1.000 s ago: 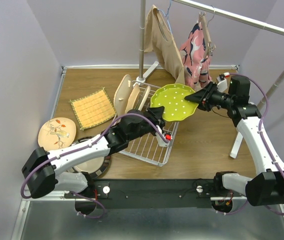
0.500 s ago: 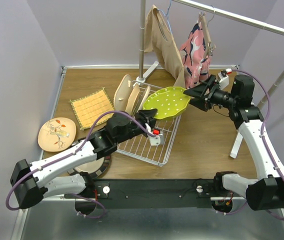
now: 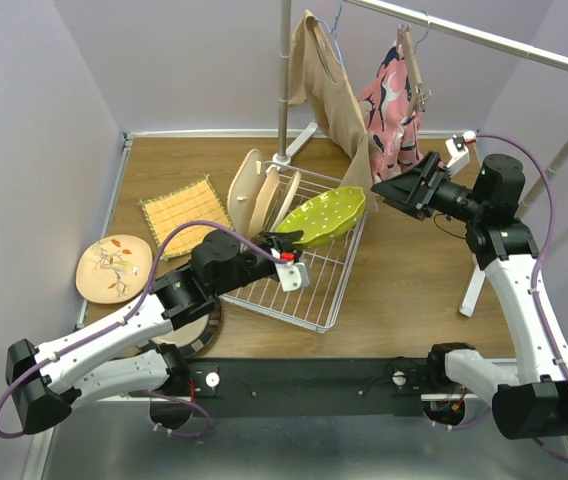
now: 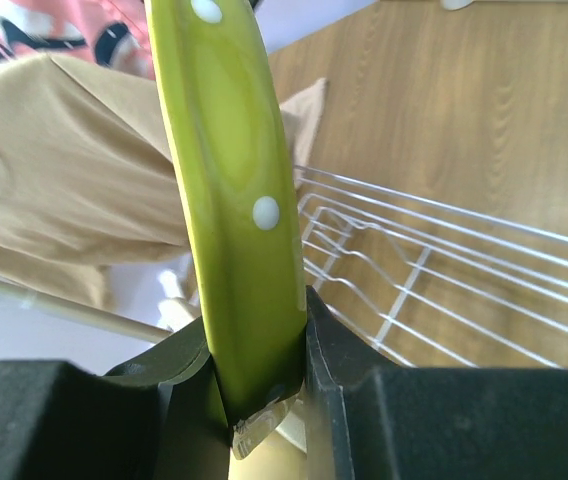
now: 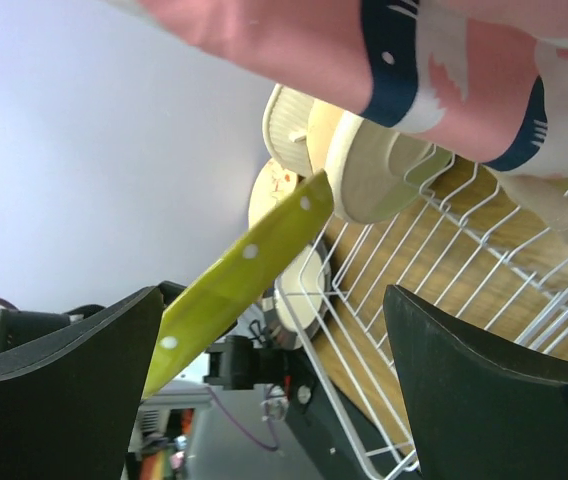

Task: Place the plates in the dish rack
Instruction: Insert the plate into the dish rack

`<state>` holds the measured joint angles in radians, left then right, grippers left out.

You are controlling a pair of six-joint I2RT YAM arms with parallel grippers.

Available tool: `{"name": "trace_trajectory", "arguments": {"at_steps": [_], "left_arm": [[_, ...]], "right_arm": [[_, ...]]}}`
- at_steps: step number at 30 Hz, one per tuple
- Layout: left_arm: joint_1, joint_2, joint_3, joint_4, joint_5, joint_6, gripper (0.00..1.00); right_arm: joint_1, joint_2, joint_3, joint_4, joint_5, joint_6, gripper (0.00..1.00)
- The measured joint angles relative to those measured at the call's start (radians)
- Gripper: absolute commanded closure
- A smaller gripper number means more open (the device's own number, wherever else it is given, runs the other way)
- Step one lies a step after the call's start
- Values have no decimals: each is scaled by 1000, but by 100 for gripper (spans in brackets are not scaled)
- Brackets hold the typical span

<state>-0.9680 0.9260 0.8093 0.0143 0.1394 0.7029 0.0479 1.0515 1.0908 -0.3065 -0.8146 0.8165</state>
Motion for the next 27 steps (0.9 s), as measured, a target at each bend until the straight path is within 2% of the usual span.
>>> {"name": "trace_trajectory", "arguments": {"at_steps": [14, 19, 27], "left_arm": [[0, 23, 16, -61, -23, -322, 100], [3, 127, 98, -64, -131, -474, 100], [10, 321, 284, -76, -308, -629, 100]], "right_arm": [[-36, -24, -1, -1, 44, -132, 0], [-37, -25, -18, -1, 54, -144, 0], [-37, -25, -46, -2, 65, -155, 0]]}}
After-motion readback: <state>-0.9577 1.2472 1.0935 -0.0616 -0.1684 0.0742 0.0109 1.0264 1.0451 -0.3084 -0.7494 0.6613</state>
